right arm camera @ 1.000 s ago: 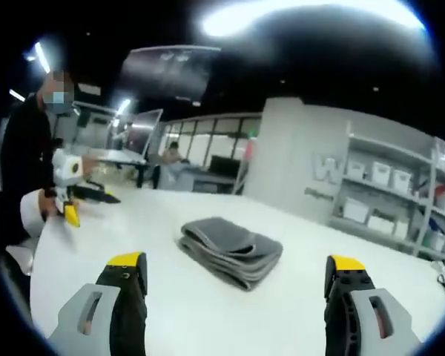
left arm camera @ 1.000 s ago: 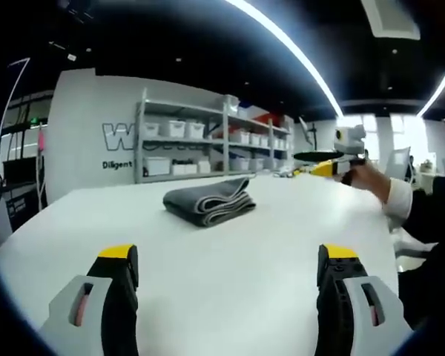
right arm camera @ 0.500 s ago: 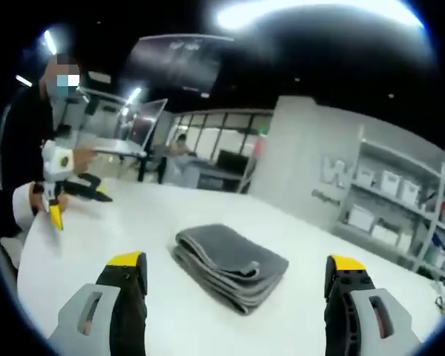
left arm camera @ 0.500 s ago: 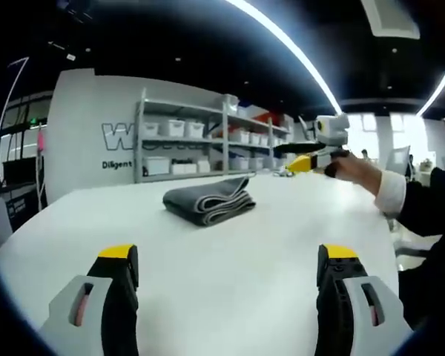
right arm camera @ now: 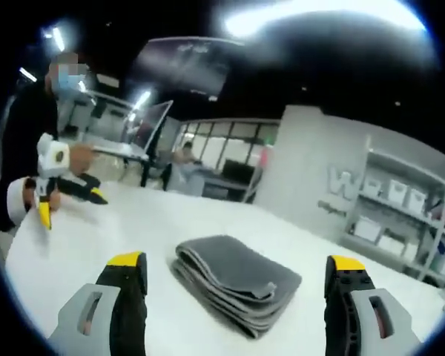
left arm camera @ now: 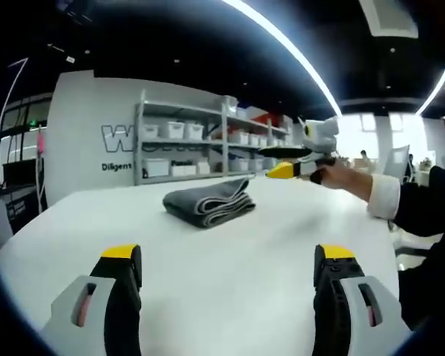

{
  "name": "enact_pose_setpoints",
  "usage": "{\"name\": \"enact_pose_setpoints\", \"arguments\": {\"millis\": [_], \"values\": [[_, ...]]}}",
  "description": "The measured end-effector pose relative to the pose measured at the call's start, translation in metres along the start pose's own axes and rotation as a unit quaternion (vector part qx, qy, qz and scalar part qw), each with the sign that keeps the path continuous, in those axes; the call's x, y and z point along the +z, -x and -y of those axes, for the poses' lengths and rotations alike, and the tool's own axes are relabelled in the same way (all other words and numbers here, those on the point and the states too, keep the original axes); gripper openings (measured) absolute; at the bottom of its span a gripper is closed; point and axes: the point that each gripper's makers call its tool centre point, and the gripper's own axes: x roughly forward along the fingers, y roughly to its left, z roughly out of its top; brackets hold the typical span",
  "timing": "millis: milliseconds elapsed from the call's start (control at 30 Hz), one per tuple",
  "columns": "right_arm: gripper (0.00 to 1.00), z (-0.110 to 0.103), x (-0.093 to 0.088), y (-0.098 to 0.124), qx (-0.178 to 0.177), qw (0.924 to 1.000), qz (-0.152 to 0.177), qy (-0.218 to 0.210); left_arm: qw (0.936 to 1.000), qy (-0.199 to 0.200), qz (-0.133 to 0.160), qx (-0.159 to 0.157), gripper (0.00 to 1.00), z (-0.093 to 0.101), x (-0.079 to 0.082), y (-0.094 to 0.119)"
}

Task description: Open the folded towel by lifting each exposed corner and separating the folded layers until the towel lies flat within the target outline without major curled edges

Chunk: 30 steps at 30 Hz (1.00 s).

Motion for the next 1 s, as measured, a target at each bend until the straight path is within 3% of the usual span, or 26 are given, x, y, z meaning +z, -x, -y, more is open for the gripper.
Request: {"name": "enact_pose_setpoints", "arguments": {"millis": [300,533,1000], "values": [[1.00,0.002,-0.021,-0.020,0.001,0.9996,-0.004,-0.027,1.0000,0.001,-0.004,0.001,0.95,-0.004,-0.001,-0.001],[1.00,0.016,-0.032,-0.020,-0.011,0.9987,-0.012,-0.048,1.0000,-0.001,-0.005,0.001,0.95,-0.005,-0.001,-0.001],[0.98,0.018,-0.064,-0.025,-0.006,0.9953,-0.055,-0.080,1.0000,0.001,-0.008,-0.002,0.95,-0.003,-0.002,0.000]]}}
